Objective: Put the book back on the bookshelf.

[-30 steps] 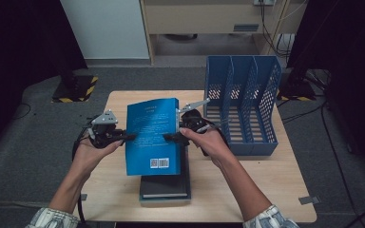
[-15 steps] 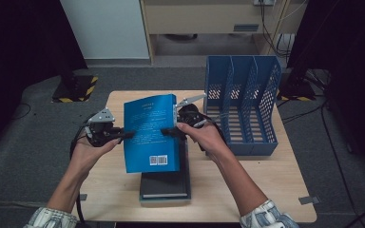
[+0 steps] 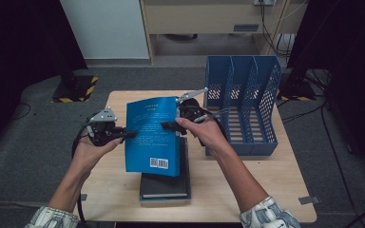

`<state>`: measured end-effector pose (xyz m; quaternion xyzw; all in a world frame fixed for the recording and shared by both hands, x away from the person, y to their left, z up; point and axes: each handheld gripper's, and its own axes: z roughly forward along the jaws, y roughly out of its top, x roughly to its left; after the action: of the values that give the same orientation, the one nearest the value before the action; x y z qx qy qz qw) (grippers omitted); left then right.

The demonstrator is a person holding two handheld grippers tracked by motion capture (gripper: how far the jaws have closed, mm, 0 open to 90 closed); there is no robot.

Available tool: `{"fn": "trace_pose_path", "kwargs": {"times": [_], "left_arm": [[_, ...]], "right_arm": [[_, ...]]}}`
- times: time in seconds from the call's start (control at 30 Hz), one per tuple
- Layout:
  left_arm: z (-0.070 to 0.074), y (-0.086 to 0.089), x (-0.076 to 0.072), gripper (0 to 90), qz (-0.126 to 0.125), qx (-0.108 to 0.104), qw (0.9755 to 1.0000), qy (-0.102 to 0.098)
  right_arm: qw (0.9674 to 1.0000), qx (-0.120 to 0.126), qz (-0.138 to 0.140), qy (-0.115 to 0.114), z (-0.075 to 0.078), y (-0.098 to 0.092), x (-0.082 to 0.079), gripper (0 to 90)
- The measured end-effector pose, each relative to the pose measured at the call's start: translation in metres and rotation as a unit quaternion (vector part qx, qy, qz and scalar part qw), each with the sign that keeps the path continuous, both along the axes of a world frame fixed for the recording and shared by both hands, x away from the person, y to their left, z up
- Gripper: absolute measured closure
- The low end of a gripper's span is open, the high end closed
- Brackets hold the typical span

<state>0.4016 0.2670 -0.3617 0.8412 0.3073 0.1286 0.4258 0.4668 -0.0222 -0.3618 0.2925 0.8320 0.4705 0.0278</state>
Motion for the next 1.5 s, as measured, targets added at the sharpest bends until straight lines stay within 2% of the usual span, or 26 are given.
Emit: {"fn": "trace_pose_path", "kwargs": {"times": [0.13, 0.27, 0.53, 0.7, 0.73, 0.83, 0.87, 1.03, 1.17, 1.5], "left_arm": [[0.001, -0.004, 0.0, 78.9, -0.003, -0.002, 1.0, 0.003], [0.001, -0.004, 0.001, 78.9, -0.002, -0.001, 1.0, 0.005], [0.004, -0.005, 0.005, 78.7, 0.002, -0.004, 1.0, 0.007], [0.012, -0.007, 0.009, 79.1, 0.009, 0.0, 1.0, -0.002], [0.014, -0.008, 0.012, 79.2, 0.014, 0.002, 0.9999, -0.007], [0.016, -0.009, 0.014, 79.4, 0.018, 0.0, 0.9998, -0.01], [0.017, -0.01, 0.016, 79.6, 0.02, 0.001, 0.9997, -0.013], [0.019, -0.013, 0.021, 79.7, 0.028, 0.006, 0.9994, -0.021], [0.019, -0.013, 0.025, 79.8, 0.03, 0.007, 0.9993, -0.021], [0.019, -0.016, 0.038, 79.7, 0.024, 0.01, 0.9995, -0.017]], "right_arm": [[1.0, 0.004, -0.003, 0.0, 0.002, 0.0, 0.0, 39.1], [1.0, -0.003, -0.001, -0.002, 0.004, 0.0, -0.001, 39.2], [0.9999, 0.0, 0.0, 0.011, 0.009, -0.002, 0.004, 45.4], [1.0, -0.004, 0.001, -0.002, 0.021, -0.002, 0.01, 49.5], [0.9999, -0.008, -0.002, -0.014, 0.029, -0.002, 0.013, 51.0], [0.9997, -0.011, -0.002, -0.021, 0.035, -0.002, 0.015, 52.2], [0.9994, -0.015, -0.004, -0.031, 0.04, -0.002, 0.017, 53.2], [0.9984, -0.019, -0.006, -0.053, 0.047, -0.001, 0.018, 55.1], [0.9982, -0.014, -0.008, -0.058, 0.049, -0.001, 0.02, 56.1], [0.9986, -0.015, -0.004, -0.051, 0.05, -0.006, 0.031, 56.6]]}}
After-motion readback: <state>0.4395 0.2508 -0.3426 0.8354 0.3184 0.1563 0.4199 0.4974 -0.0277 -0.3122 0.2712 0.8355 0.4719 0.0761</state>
